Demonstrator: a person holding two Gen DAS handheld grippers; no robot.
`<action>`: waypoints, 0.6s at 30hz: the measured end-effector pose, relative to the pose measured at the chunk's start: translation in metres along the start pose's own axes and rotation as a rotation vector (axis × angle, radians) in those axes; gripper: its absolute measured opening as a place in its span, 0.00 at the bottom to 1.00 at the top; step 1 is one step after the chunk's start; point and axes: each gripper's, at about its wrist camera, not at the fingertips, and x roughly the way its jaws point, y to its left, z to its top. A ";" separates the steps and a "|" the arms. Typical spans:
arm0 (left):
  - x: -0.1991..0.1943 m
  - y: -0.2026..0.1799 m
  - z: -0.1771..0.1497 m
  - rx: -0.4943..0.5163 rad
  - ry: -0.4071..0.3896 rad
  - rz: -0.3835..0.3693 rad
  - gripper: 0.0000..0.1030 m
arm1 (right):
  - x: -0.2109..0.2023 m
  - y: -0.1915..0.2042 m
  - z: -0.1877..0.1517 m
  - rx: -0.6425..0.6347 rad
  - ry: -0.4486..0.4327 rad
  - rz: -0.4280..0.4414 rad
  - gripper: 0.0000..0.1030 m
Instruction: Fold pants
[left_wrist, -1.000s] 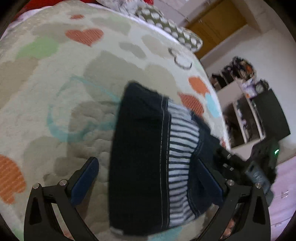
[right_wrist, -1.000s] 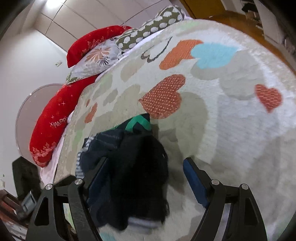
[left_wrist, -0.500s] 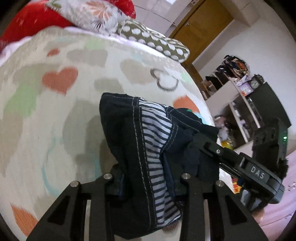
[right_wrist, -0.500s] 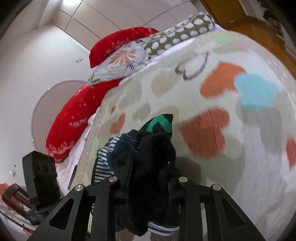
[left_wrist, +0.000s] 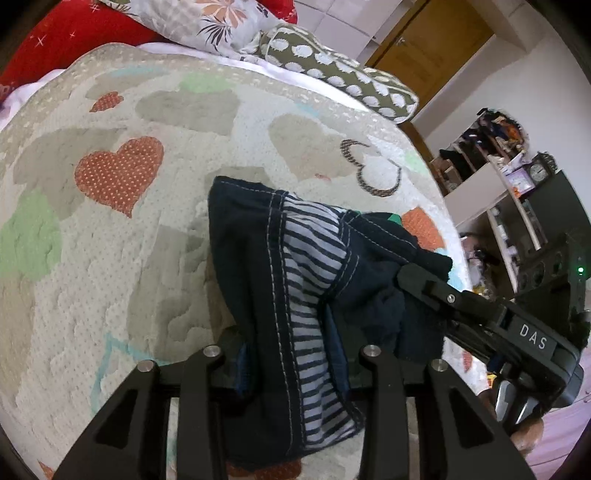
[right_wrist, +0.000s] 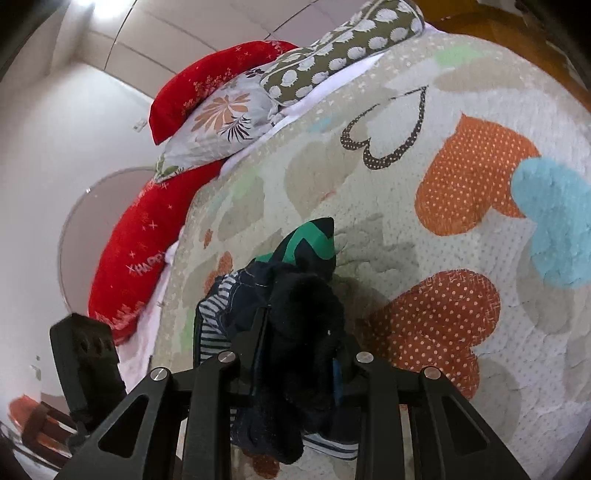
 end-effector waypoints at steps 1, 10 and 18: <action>0.003 0.004 0.001 -0.017 0.010 0.016 0.50 | 0.002 -0.001 0.000 -0.002 0.000 -0.008 0.31; -0.054 0.033 -0.013 -0.131 -0.071 -0.086 0.72 | -0.044 0.009 -0.005 -0.070 -0.192 -0.171 0.50; -0.004 0.030 -0.043 -0.144 0.027 0.004 0.73 | -0.023 0.021 -0.035 -0.092 -0.093 -0.022 0.50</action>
